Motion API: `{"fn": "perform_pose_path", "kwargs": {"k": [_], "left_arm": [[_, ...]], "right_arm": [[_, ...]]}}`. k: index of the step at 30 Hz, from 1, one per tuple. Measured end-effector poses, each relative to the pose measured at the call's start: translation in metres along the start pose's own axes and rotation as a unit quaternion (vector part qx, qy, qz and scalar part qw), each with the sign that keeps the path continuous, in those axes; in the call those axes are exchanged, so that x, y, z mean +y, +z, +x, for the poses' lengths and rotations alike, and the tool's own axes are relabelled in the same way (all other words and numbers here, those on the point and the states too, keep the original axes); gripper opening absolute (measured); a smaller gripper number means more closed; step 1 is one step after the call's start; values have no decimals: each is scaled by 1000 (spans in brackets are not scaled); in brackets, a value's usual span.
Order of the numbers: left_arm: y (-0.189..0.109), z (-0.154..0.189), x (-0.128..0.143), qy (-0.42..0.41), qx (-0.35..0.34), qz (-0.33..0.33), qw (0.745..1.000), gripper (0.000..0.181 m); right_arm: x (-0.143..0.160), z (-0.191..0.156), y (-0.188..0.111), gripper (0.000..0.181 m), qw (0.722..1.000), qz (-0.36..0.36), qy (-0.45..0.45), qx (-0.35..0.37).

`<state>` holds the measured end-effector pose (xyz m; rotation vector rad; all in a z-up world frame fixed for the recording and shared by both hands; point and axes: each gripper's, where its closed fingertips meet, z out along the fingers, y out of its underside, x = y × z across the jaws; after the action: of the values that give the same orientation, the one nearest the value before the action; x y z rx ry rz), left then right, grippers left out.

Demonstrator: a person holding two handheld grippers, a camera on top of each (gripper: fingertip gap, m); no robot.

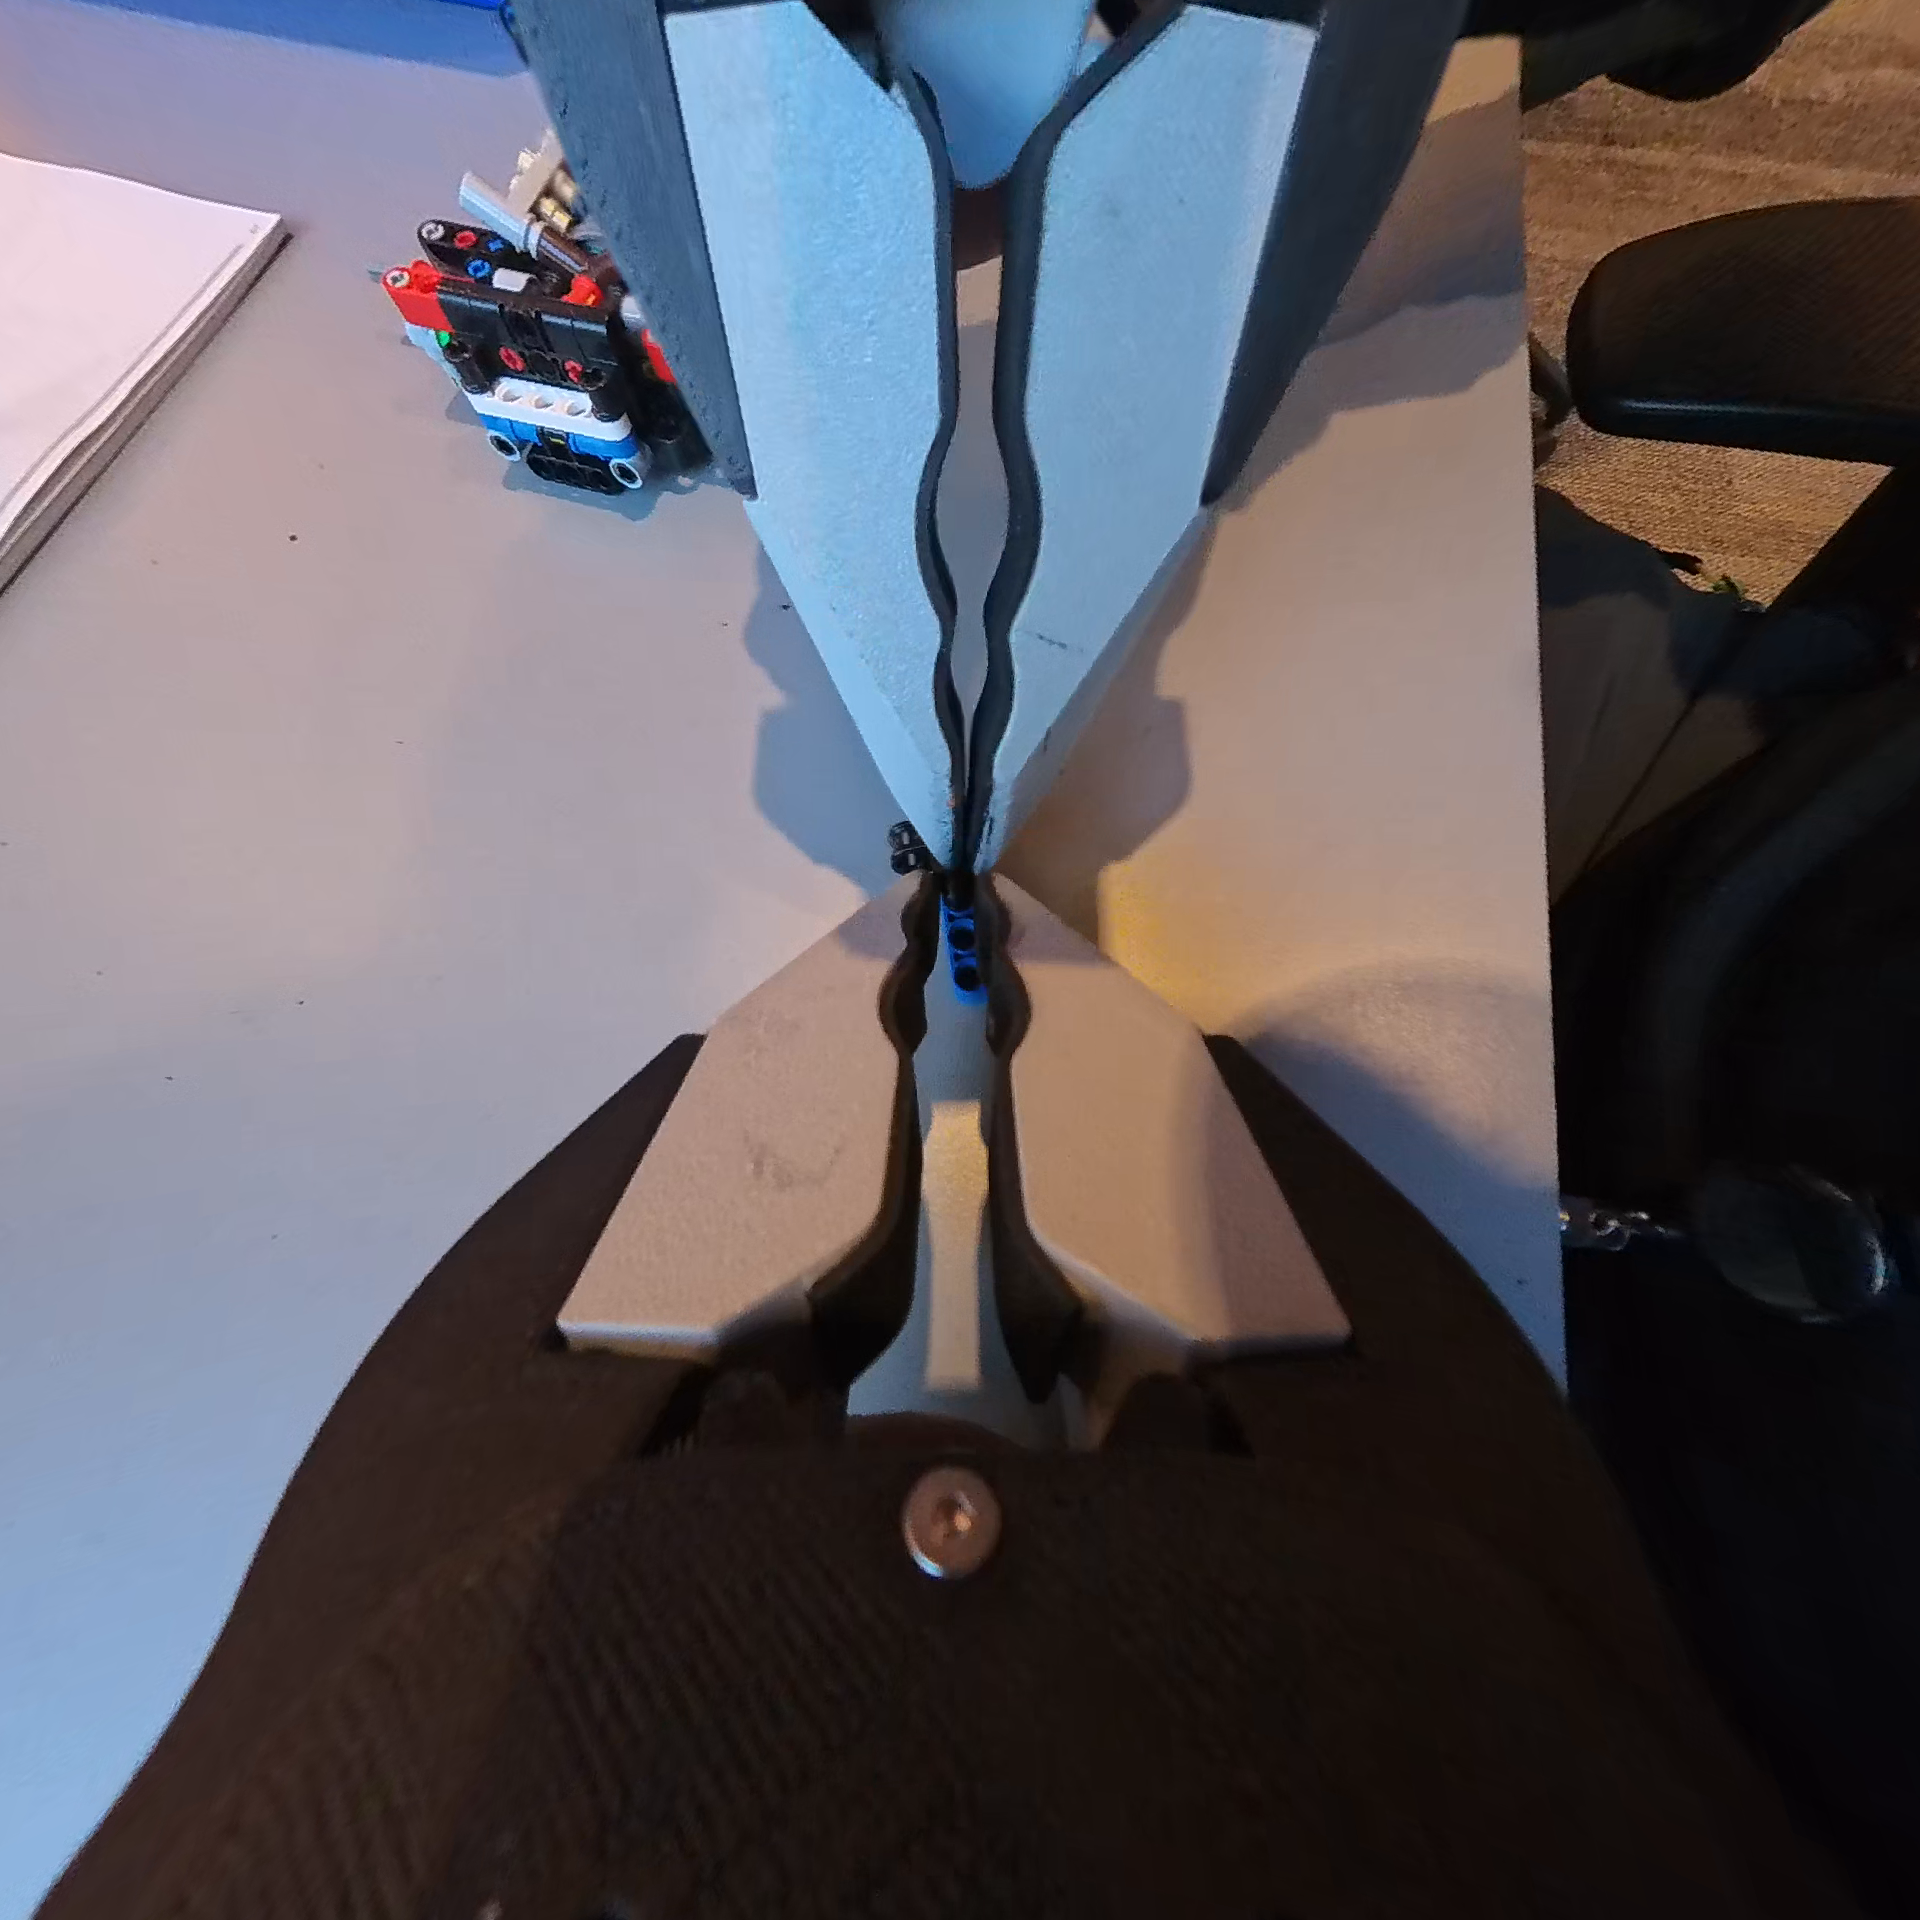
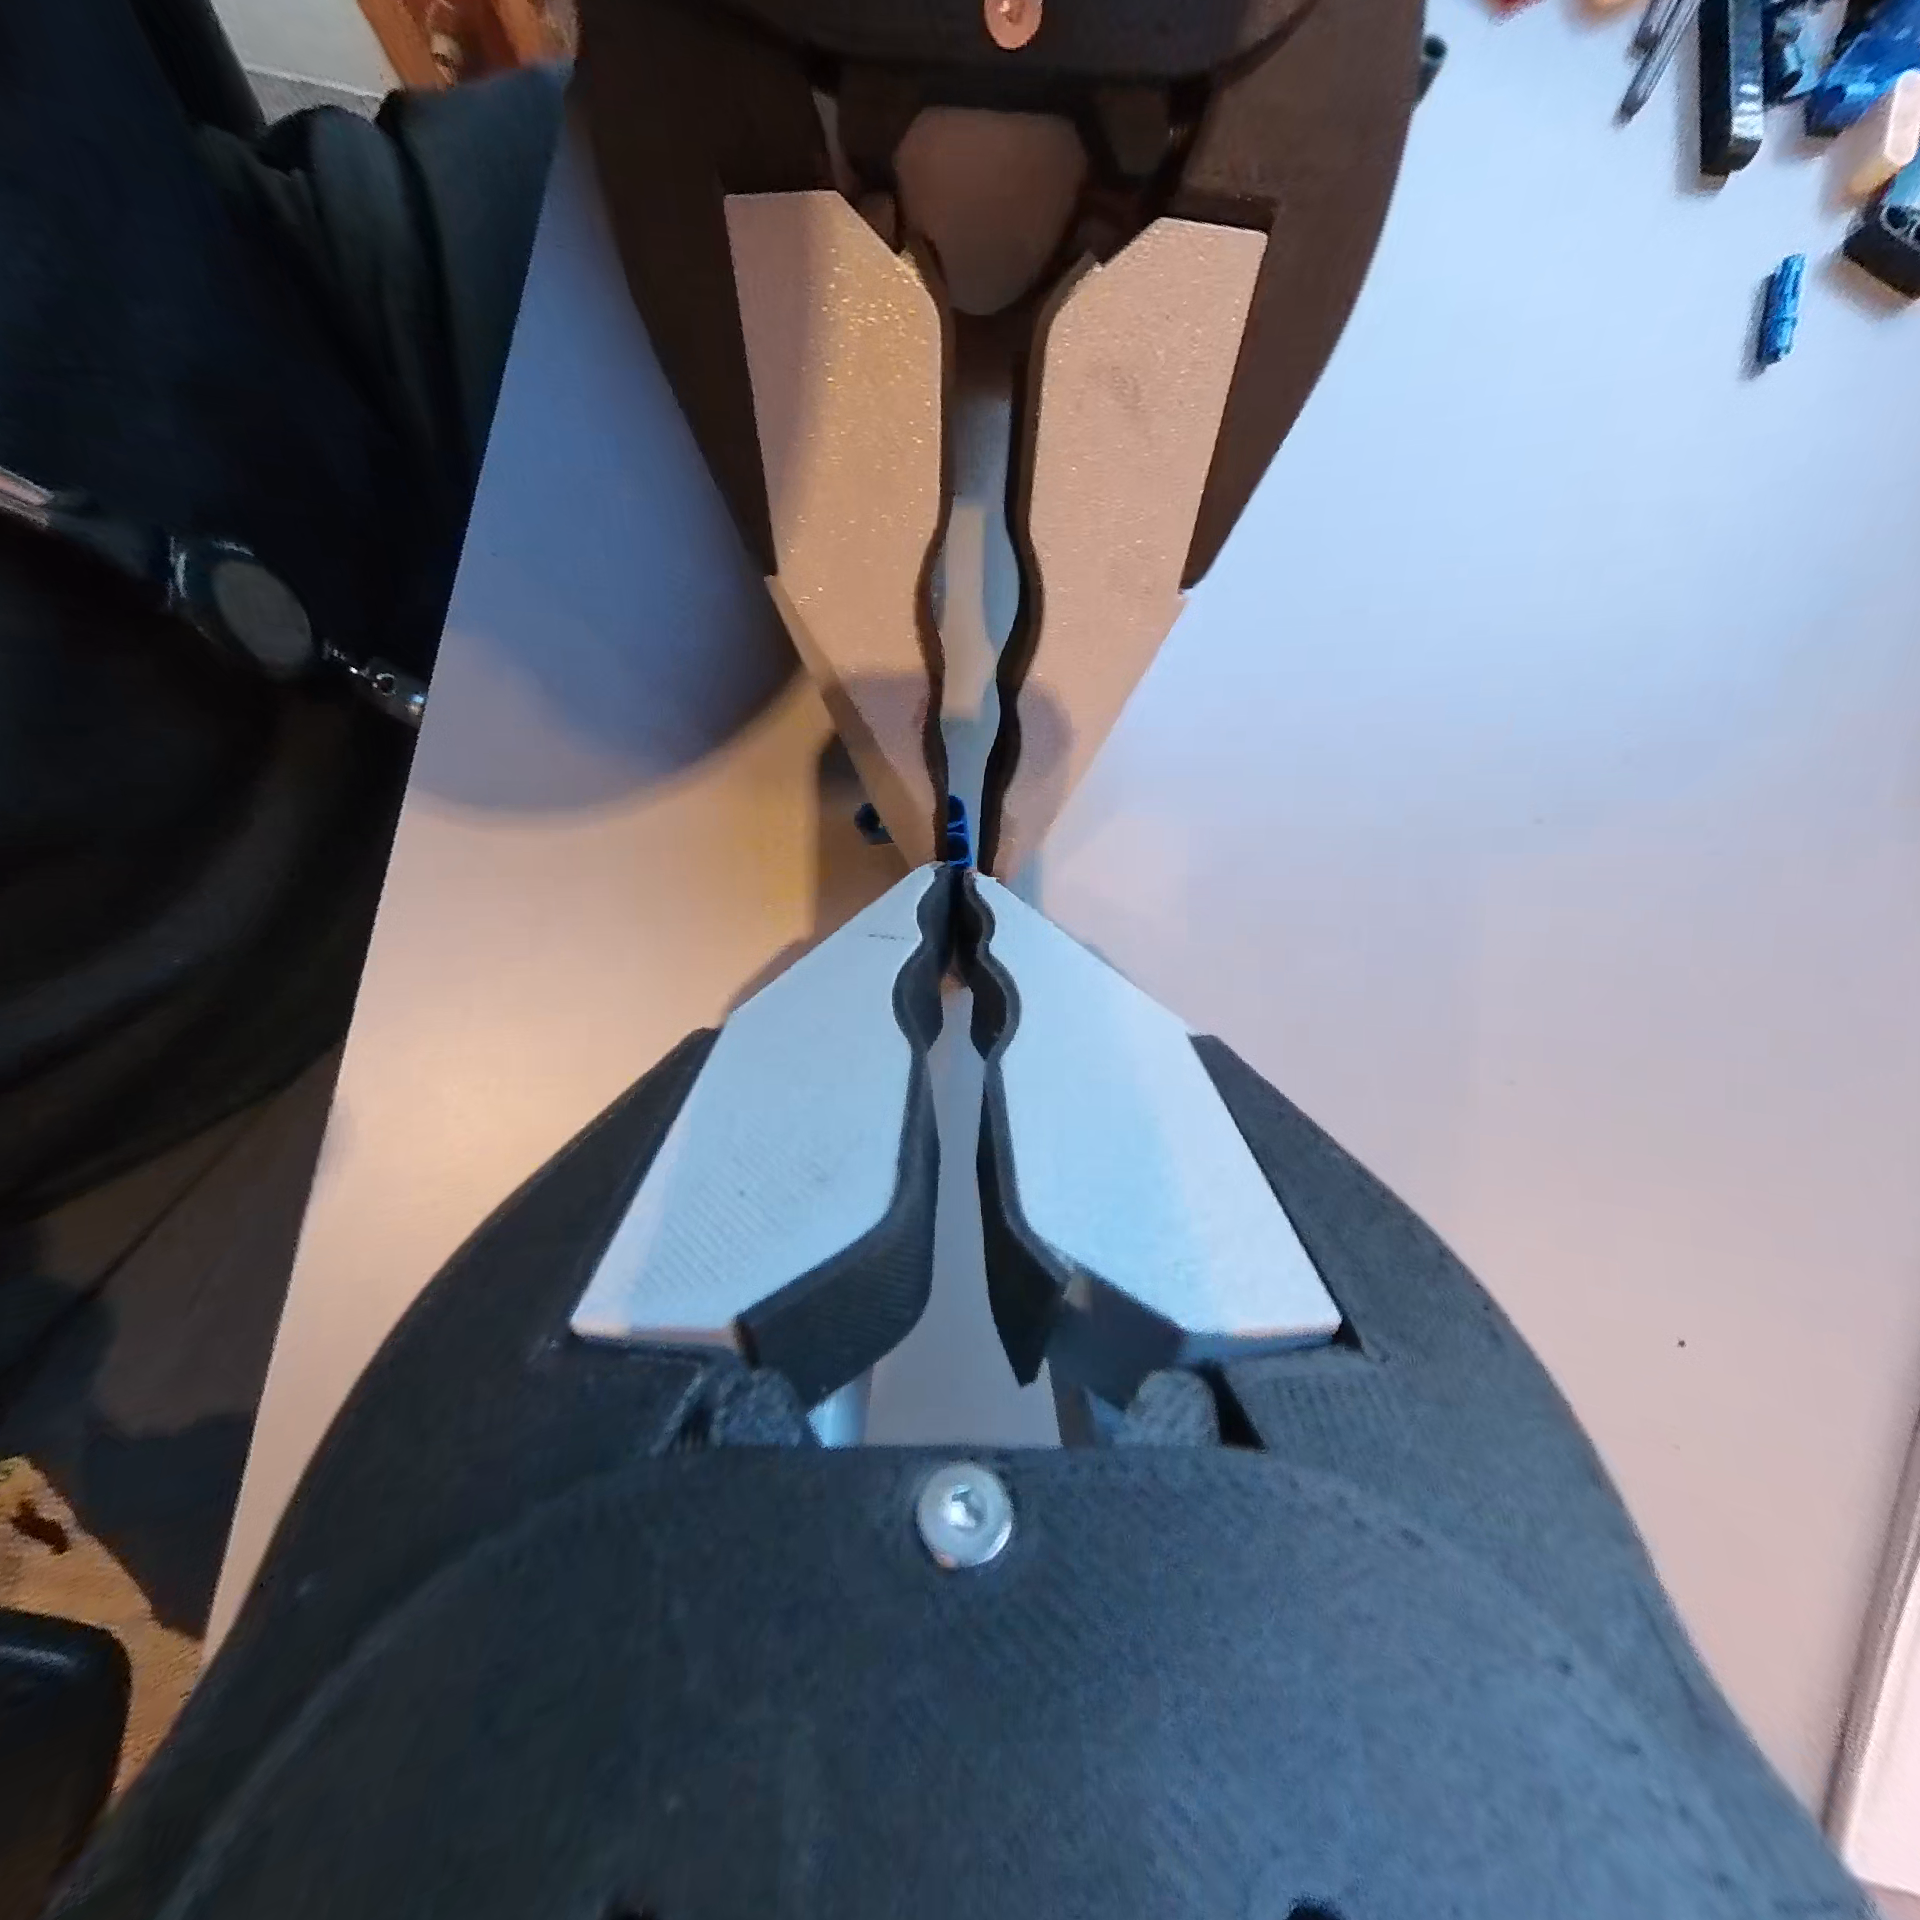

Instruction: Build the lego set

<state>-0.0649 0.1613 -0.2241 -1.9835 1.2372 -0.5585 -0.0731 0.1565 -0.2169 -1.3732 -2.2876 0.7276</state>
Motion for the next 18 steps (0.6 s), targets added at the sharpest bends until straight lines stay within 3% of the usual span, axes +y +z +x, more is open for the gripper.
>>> {"fn": "perform_pose_path", "kwargs": {"k": [18], "left_arm": [[-1, -1, 2, -3, -5, -1, 1000, 3]], "right_arm": [[1, 1, 2, 0, 986, -158, 41, -44]]}}
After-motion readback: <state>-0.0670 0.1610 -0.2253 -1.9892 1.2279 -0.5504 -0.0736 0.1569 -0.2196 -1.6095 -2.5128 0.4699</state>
